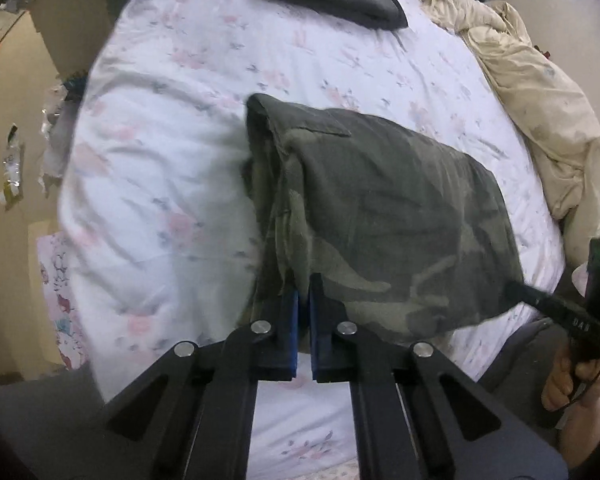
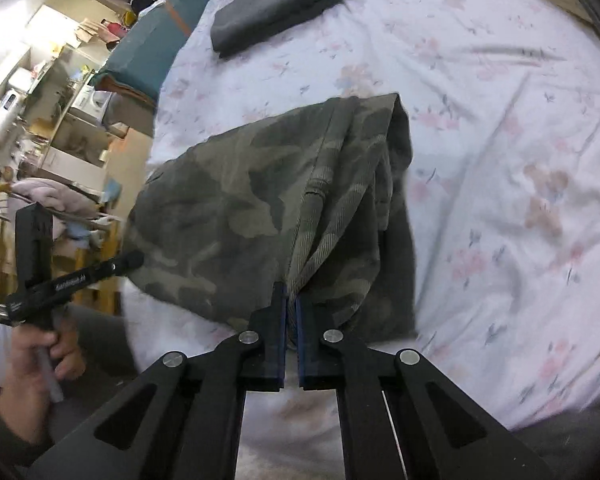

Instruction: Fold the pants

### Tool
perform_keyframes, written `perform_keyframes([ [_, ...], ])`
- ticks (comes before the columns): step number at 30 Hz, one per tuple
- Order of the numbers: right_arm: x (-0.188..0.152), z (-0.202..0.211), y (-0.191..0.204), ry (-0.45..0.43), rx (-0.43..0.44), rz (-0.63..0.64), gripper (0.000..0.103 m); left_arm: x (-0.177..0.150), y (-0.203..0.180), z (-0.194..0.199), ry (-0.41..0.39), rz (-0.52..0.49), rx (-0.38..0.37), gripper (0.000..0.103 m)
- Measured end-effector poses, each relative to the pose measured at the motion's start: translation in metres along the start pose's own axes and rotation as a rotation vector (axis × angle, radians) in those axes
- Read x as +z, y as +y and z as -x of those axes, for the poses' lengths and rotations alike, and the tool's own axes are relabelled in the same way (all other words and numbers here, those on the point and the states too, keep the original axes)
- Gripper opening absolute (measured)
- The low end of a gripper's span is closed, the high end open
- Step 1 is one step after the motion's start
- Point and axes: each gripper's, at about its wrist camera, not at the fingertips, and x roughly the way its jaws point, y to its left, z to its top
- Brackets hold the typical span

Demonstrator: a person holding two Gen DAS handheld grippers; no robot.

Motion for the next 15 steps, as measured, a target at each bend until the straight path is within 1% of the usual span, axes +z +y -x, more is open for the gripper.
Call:
perform_keyframes([
  [1,-0.006,-0.006,-0.005,0.034,-0.011,-0.027,0.003,-0.002,0.006,-0.007,0.039,0.019,-0.001,0.003],
  [2,-0.011,-0.019,-0.011,0.084,-0.056,-0.043,0.003,-0.004,0.009,-0.021,0.095,0.028,-0.002,0.003],
  [3,-0.013,-0.029,-0.012,0.112,-0.104,-0.047,0.003,-0.007,0.008,-0.034,0.140,0.023,0.014,0.003],
  [4,-0.013,-0.043,-0.014,0.146,-0.173,-0.047,0.004,-0.009,0.004,-0.048,0.151,-0.013,0.077,0.006],
  [5,-0.012,-0.051,-0.015,0.164,-0.189,-0.049,0.006,-0.010,-0.002,-0.057,0.151,-0.055,0.139,0.007],
  [6,-0.010,-0.057,-0.015,0.180,-0.205,-0.048,0.007,-0.008,-0.004,-0.059,0.156,-0.066,0.154,0.009],
  [7,-0.008,-0.057,-0.015,0.182,-0.211,-0.047,0.013,-0.005,-0.004,-0.056,0.150,-0.054,0.162,0.017],
  [8,-0.007,-0.053,-0.016,0.177,-0.210,-0.057,0.016,-0.003,-0.001,-0.050,0.132,-0.034,0.173,0.023],
  [9,-0.004,-0.045,-0.017,0.155,-0.206,-0.072,0.017,-0.002,0.002,-0.039,0.094,-0.012,0.189,0.029],
  [10,-0.002,-0.033,-0.018,0.113,-0.225,-0.072,0.017,-0.001,0.004,-0.021,0.019,0.003,0.217,0.030],
  [11,0.002,-0.024,-0.017,0.070,-0.254,-0.058,0.017,0.002,0.002,-0.010,-0.042,-0.001,0.232,0.030],
  [12,0.007,-0.013,-0.012,0.008,-0.287,-0.033,0.018,0.004,0.000,-0.001,-0.091,-0.007,0.238,0.030],
  [13,0.014,-0.003,-0.006,-0.057,-0.290,-0.001,0.018,0.010,-0.007,0.010,-0.166,-0.025,0.241,0.029],
  [14,0.023,0.002,0.001,-0.098,-0.261,0.028,0.018,0.017,-0.017,0.014,-0.216,-0.061,0.237,0.028],
  [15,0.031,0.003,0.008,-0.123,-0.230,0.048,0.018,0.024,-0.025,0.014,-0.232,-0.088,0.233,0.028],
])
